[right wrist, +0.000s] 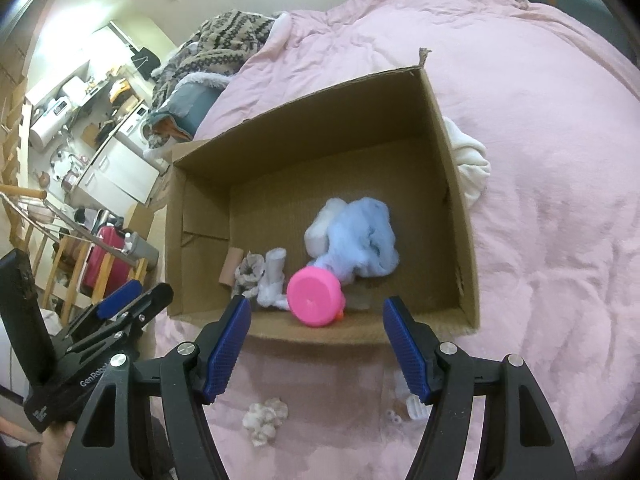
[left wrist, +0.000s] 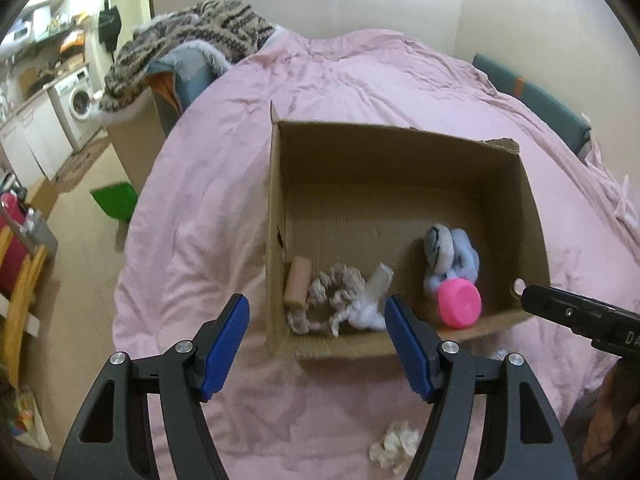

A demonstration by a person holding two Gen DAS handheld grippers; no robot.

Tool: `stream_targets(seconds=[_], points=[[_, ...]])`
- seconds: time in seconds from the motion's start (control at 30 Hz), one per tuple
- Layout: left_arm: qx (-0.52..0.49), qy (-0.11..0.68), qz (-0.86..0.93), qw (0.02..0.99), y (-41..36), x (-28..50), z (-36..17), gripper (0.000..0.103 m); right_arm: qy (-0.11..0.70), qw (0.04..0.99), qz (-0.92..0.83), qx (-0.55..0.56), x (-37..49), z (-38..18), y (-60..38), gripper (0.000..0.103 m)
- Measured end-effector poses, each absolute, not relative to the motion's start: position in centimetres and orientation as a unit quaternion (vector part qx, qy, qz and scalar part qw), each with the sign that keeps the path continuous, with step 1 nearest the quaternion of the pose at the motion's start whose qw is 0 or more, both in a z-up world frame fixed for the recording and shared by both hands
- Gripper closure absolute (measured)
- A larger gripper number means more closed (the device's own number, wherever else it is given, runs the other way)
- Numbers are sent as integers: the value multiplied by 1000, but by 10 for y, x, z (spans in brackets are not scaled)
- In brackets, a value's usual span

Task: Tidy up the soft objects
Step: 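Grasp white lace scrunchie with left tool while right tool grasps clear plastic bag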

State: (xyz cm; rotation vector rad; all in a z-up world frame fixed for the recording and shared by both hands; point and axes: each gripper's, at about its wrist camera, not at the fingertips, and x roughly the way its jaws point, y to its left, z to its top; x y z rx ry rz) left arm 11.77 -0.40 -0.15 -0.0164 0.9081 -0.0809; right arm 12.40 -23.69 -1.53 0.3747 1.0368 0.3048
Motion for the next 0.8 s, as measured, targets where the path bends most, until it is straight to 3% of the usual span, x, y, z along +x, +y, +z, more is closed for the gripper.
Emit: stream_targets(seconds=[0.4,0.8], points=[[-37,472,-45,880,1,87,-10,36,512,830,135,175,98,-22,-238,30],[-39,543,-73,836,-24,80,-52,36,563,801,88,183,92,-53,-252,30]])
